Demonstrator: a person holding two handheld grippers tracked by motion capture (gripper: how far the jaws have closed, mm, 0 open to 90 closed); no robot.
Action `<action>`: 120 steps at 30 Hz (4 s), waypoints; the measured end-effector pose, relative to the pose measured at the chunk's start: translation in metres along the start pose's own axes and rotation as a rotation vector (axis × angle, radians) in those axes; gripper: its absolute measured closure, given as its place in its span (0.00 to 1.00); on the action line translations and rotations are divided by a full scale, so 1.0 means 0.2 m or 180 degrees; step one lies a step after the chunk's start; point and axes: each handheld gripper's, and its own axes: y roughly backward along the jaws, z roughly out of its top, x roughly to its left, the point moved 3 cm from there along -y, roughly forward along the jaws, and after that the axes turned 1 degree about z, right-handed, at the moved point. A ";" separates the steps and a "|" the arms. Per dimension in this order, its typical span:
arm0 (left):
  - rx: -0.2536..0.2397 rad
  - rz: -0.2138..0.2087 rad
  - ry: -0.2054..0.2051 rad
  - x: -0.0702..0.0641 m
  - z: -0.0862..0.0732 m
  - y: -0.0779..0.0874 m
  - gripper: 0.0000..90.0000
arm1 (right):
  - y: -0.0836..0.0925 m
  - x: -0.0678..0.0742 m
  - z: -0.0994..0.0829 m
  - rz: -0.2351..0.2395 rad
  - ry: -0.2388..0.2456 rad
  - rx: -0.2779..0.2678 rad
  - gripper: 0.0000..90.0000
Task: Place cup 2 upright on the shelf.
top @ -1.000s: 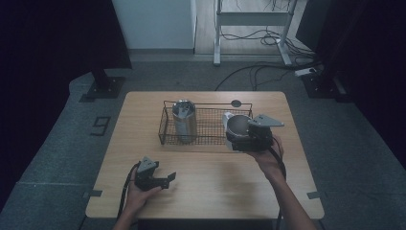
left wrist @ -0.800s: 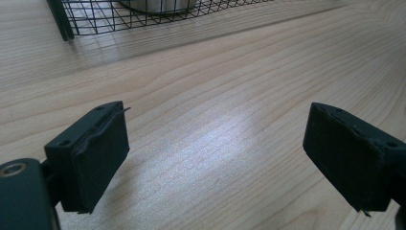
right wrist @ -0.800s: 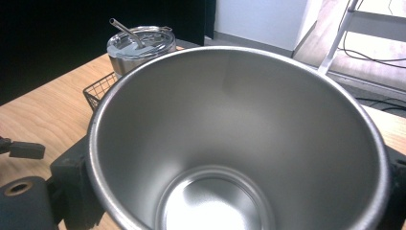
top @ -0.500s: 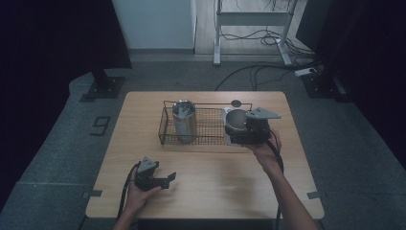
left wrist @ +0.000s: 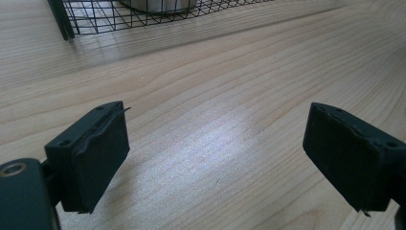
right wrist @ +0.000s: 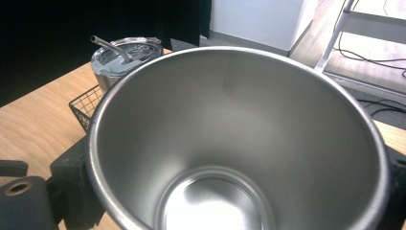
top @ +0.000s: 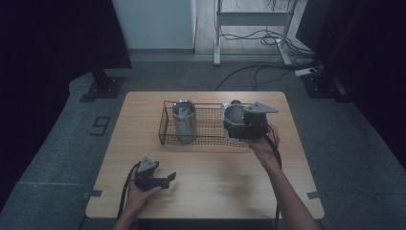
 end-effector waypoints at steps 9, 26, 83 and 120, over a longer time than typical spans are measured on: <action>0.0000 -0.0001 -0.0003 0.00 0.00 0.00 0.10 | -0.06 -0.03 0.01 -0.0023 -0.0030 0.0049 0.08; 0.0000 -0.0006 -0.0013 0.00 0.00 0.00 0.10 | -0.20 -0.08 0.03 -0.0099 -0.0065 0.0146 0.08; 0.0057 -0.0012 -0.0035 -0.01 0.00 0.00 0.10 | -0.49 -0.24 -0.15 -0.0143 -0.0115 0.0307 0.08; 0.0065 -0.0017 -0.0037 -0.01 -0.01 0.00 0.10 | -0.53 -0.20 -0.25 -0.0099 -0.0081 0.0409 0.08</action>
